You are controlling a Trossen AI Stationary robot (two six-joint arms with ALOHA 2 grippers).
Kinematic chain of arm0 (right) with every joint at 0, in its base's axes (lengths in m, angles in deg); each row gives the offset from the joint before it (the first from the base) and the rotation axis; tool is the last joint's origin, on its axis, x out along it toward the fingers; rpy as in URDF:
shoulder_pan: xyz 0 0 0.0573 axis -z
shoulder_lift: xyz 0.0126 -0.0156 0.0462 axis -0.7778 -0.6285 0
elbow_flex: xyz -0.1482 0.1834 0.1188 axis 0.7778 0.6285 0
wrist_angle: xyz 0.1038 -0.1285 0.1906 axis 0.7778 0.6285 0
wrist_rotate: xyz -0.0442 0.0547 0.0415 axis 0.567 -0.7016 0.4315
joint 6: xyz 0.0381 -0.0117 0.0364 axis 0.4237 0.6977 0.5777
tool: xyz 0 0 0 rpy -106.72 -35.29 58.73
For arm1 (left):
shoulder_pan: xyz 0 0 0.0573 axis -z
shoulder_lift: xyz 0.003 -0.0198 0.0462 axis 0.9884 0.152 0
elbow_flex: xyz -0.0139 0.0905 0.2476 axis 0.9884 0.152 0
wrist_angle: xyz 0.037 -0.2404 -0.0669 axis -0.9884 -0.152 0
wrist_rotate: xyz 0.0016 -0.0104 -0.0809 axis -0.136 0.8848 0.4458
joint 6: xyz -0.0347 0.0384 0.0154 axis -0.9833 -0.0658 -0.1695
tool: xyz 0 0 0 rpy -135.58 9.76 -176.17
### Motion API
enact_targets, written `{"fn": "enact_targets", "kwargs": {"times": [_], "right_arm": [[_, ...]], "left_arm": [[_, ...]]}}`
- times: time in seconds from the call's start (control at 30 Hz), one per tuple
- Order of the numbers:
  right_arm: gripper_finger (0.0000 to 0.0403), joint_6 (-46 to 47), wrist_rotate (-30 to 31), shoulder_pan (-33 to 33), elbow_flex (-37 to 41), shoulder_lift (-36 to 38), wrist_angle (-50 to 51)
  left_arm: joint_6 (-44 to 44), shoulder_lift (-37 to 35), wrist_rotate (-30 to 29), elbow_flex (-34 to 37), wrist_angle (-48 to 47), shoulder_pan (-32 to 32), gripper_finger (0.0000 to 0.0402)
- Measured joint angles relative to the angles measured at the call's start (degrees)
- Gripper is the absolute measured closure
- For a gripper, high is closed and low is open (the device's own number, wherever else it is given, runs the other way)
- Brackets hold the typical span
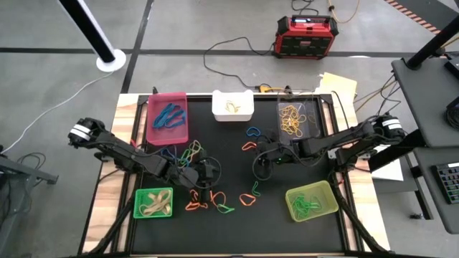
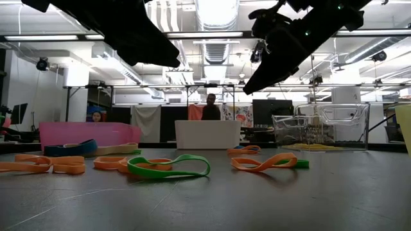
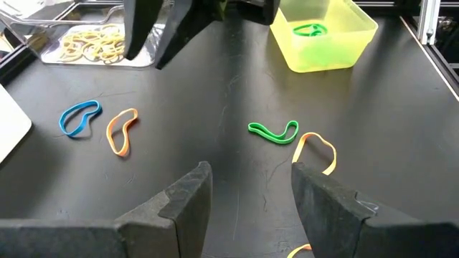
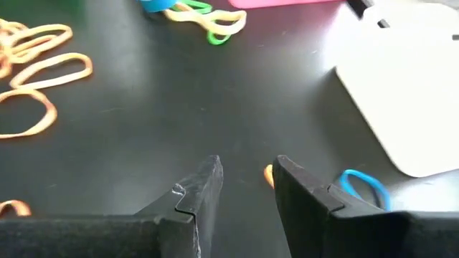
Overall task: Sort rubber bands into baskets
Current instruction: Put the orange rubber band into the white bin
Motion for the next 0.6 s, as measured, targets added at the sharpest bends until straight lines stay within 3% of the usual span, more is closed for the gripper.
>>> {"fn": "enact_targets", "kwargs": {"times": [0.3,0.47,0.6], "right_arm": [[0.028,-4.81,1.88,2.15,-2.15,-1.47,-0.63],[0.028,-7.89,1.22,3.81,-5.33,-6.81,0.75],[0.0275,-9.44,1.21,4.58,-10.77,-12.53,7.42]], "left_arm": [[0.18,-0.33,-1.79,0.0,-0.21,-0.04,0.0225],[0.24,-3.06,-2.03,0.07,-1.11,0.04,0.0225],[0.23,-6.14,-3.59,0.07,-3.95,0.36,0.0225]]}}
